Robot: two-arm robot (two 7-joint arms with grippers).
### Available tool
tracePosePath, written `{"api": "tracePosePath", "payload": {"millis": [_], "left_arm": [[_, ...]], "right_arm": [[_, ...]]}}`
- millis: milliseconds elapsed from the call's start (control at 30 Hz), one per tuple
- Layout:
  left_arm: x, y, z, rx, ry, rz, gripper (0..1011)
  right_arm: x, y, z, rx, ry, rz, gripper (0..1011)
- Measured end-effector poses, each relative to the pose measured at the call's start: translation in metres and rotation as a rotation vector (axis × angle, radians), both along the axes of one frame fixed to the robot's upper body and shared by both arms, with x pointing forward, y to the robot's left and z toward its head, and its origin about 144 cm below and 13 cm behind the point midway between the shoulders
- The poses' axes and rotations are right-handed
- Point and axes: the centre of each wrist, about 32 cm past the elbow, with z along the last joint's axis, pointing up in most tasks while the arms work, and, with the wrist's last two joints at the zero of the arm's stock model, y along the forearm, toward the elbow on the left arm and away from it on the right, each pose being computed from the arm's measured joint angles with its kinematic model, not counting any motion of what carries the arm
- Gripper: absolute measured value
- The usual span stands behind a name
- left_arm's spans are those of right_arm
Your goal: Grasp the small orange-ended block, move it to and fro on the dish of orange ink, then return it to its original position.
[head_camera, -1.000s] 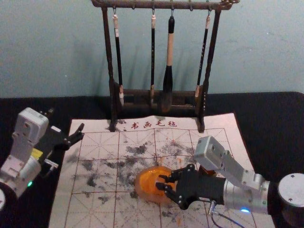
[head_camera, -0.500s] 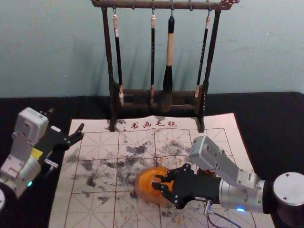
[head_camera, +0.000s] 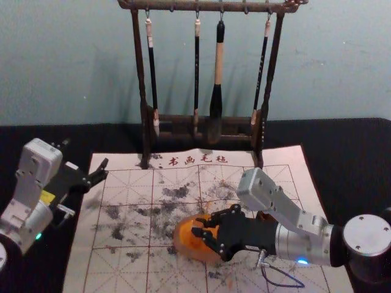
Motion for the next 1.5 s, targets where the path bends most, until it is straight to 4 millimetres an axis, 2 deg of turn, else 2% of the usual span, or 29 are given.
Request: {"api": "tracePosePath", "payload": {"millis": [700,1500], "left_arm": [[0.000,0.000,0.000,0.000,0.000,0.000,1001],[0.000,0.000,0.000,0.000,0.000,0.000,1001]], "right_arm": [[0.017,-0.002,0.002,0.024,-0.002,-0.060,104],[0.010,-0.026,0.003,0.027,0.019,-0.103,104]]}}
